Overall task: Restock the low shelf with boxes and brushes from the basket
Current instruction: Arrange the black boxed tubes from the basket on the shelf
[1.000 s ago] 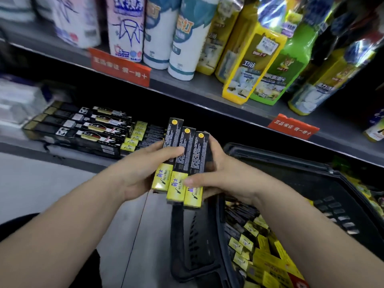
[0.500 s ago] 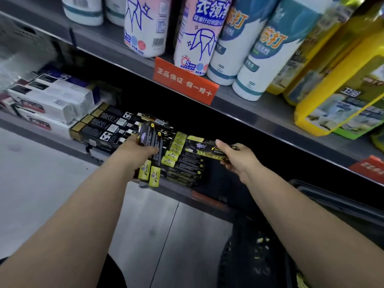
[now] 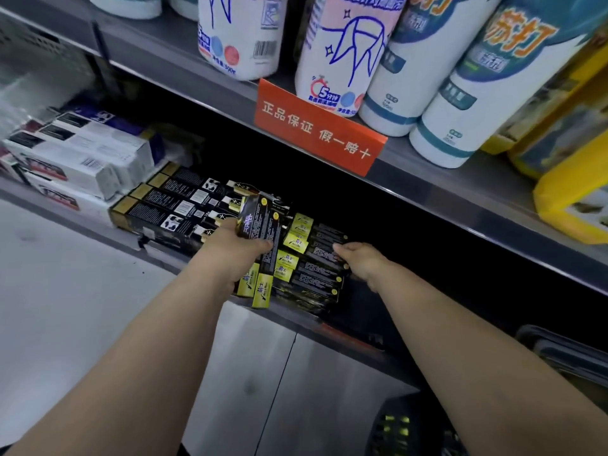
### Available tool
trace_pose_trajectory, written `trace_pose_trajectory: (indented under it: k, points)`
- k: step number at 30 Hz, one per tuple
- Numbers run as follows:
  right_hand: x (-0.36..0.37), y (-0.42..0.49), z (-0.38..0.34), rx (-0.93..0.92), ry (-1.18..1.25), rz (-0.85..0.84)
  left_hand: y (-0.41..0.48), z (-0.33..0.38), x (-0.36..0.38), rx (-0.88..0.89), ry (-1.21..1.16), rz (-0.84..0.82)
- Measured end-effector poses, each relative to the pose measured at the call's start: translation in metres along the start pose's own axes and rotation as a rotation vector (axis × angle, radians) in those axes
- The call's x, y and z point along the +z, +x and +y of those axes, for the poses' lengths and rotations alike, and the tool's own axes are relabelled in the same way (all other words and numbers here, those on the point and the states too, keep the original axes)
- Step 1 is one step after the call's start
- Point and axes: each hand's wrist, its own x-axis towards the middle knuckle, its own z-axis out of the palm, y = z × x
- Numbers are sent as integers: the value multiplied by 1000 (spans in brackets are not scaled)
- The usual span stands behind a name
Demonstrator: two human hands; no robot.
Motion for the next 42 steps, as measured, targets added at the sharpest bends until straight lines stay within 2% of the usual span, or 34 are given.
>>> trace_pose_trajectory:
  k: [2, 6, 9, 21, 23, 26, 29, 32, 34, 37, 40, 42]
  points:
    - [-2, -1, 2, -34, -149, -86, 4, -1, 1, 9, 19, 18]
    - [0, -6, -4, -127, -648, -263, 10, -3, 4, 8, 12, 28]
    - [9, -12, -9, -208, -753, -266, 9, -1, 3, -13, -2, 7]
    - [2, -26, -18, -263, -705, -254, 8, -2, 6, -84, -124, -56]
    - [-7, -32, -33, -343, -539, -259, 7, -2, 8, -101, -131, -94]
    - [-15, -48, -56, -567, -377, -301, 4, 1, 12, -158, -183, -179]
    - [-15, -62, -63, -704, -399, -248, 0, 6, 16, -218, -249, -256]
    - [-21, -67, -62, -750, -424, -140, 0, 7, 17, -234, -232, -283]
    - [-30, -64, -59, -771, -531, -108, 0, 6, 17, -241, -206, -278]
    - [-44, -53, -49, -727, -731, -92, 5, 4, 13, -184, -196, -145]
    - [-58, -37, -30, -565, -627, -19, 9, 6, 9, -181, -218, 37]
    - [-63, -24, -21, -435, -586, 84, 9, 6, 9, -200, -231, 46]
